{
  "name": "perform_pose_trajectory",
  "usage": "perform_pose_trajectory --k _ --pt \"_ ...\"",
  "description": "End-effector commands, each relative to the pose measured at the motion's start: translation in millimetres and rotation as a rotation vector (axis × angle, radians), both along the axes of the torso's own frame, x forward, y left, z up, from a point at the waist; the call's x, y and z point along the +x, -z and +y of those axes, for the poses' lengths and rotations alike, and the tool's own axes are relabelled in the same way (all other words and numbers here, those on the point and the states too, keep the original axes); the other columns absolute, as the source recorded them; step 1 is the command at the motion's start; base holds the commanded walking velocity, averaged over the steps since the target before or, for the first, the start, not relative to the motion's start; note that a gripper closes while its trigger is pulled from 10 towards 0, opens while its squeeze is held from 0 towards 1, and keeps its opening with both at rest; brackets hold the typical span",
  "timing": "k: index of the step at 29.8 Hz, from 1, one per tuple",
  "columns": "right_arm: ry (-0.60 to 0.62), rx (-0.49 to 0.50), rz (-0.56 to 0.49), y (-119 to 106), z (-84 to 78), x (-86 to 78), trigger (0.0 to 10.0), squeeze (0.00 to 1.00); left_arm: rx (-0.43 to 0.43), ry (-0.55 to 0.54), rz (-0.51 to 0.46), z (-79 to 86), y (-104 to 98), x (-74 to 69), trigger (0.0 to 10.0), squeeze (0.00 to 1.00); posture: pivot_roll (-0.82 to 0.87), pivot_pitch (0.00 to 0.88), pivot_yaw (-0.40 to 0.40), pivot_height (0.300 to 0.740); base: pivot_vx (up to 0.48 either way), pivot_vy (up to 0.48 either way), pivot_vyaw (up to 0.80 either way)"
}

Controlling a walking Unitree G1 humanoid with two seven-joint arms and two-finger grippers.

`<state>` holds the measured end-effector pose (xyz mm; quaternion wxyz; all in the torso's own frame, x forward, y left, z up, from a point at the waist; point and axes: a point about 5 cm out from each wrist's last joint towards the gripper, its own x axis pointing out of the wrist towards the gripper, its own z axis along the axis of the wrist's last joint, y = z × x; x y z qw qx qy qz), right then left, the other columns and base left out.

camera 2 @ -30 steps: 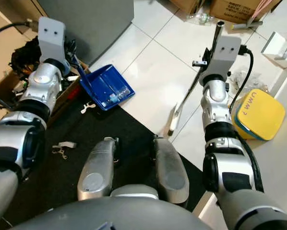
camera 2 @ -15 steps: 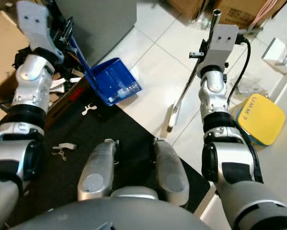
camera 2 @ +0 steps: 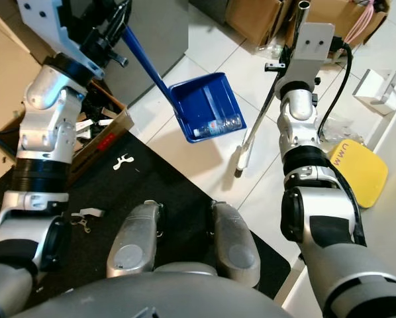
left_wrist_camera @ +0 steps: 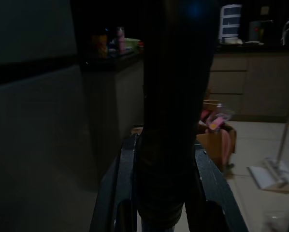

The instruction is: Sweep floor

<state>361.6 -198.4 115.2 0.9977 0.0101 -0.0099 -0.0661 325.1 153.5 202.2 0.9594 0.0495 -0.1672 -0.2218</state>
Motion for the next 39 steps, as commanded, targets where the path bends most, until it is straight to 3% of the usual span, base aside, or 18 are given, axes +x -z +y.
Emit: perform_pose_trajectory --k 1,12,19,39 --pt "0.019 0.028 -0.07 -11 -2.9 2.0 10.0 0.0 0.014 -0.021 -0.052 -3.4 -8 -5.1 10.0 0.0 0.23 0.0 -0.048 0.74 0.0 0.0 0.0" --pt "0.066 -0.002 -0.187 -25 -12.0 -3.6 10.0 0.0 -0.076 -0.093 0.012 -0.4 -8 -18.7 10.0 0.0 0.23 0.0 -0.039 0.74 0.0 0.0 0.0" --pt "0.052 0.049 -0.151 -9 -2.0 -8.3 10.0 0.0 -0.088 -0.136 0.047 -2.0 1 -19.2 10.0 0.0 0.22 0.0 -0.04 0.74 0.0 0.0 0.0" --pt "0.041 0.047 -0.147 -8 -0.6 -7.7 10.0 0.0 -0.105 -0.154 0.072 -5.0 1 -20.1 10.0 0.0 0.22 0.0 -0.042 0.74 0.0 0.0 0.0"
